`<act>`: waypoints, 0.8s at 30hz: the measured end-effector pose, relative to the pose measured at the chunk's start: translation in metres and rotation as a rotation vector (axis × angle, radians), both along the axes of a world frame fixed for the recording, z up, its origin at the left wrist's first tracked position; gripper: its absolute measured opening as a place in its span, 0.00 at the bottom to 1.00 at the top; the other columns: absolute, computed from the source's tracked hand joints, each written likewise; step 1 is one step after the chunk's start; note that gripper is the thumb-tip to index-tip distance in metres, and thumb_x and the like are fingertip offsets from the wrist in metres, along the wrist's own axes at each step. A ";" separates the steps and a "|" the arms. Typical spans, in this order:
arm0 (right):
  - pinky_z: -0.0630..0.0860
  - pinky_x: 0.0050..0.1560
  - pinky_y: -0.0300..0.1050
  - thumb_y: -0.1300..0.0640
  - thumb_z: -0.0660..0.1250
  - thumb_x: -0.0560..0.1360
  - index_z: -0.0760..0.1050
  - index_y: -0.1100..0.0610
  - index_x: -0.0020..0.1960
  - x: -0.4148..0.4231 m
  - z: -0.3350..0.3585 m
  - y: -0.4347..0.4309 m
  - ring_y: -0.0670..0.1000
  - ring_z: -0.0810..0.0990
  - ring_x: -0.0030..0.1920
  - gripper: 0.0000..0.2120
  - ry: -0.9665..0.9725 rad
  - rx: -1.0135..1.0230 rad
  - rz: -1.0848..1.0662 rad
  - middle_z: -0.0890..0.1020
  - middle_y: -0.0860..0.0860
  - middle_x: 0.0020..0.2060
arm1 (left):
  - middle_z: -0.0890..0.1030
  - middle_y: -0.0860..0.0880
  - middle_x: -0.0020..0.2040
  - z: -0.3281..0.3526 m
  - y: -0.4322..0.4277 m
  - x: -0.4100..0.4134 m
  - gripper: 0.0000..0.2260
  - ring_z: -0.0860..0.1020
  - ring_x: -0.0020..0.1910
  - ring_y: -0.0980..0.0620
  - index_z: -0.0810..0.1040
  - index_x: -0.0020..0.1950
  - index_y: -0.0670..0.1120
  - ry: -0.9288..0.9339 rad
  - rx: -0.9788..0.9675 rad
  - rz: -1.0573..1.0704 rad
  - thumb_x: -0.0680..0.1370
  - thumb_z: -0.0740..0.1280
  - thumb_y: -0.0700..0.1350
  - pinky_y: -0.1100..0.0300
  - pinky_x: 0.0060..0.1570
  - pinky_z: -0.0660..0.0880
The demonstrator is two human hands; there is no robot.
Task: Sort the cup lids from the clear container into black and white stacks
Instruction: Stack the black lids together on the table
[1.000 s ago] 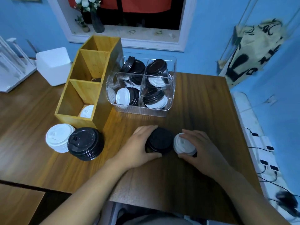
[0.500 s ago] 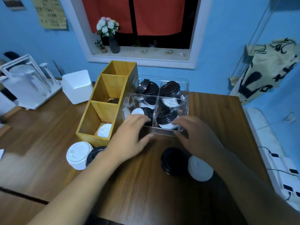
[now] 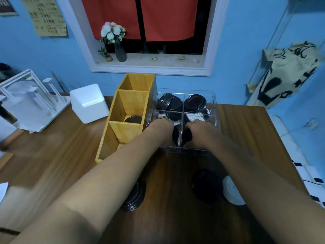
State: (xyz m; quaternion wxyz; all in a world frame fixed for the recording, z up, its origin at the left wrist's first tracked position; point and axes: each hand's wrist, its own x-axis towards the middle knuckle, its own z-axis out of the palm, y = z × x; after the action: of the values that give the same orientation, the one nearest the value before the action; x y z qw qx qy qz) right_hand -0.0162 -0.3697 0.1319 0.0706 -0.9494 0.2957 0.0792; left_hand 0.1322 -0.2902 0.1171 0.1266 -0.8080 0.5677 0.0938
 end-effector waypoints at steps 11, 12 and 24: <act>0.78 0.48 0.50 0.49 0.72 0.69 0.76 0.50 0.55 0.000 0.009 0.004 0.56 0.77 0.51 0.16 -0.096 -0.024 -0.076 0.74 0.50 0.50 | 0.76 0.44 0.56 0.015 0.007 -0.002 0.35 0.77 0.57 0.41 0.69 0.70 0.45 0.035 -0.045 -0.010 0.70 0.76 0.58 0.49 0.54 0.77; 0.78 0.48 0.50 0.48 0.72 0.69 0.76 0.50 0.55 -0.001 0.011 0.004 0.55 0.77 0.51 0.16 -0.120 -0.036 -0.075 0.74 0.50 0.50 | 0.76 0.44 0.58 0.016 0.009 -0.001 0.35 0.77 0.58 0.41 0.69 0.71 0.45 0.040 -0.051 -0.004 0.70 0.76 0.59 0.49 0.54 0.77; 0.74 0.52 0.46 0.47 0.73 0.69 0.76 0.48 0.61 -0.037 0.028 0.029 0.51 0.74 0.56 0.22 -0.358 -0.057 -0.066 0.76 0.46 0.55 | 0.69 0.46 0.52 0.064 0.026 -0.003 0.39 0.73 0.49 0.44 0.67 0.71 0.46 -0.008 -0.095 -0.078 0.68 0.77 0.63 0.51 0.47 0.77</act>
State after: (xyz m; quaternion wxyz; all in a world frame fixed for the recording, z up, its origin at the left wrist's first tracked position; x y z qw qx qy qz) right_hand -0.0531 -0.3403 0.1595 0.0979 -0.9396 0.3117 -0.1017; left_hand 0.1292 -0.2645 0.1809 0.0939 -0.7906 0.6022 0.0582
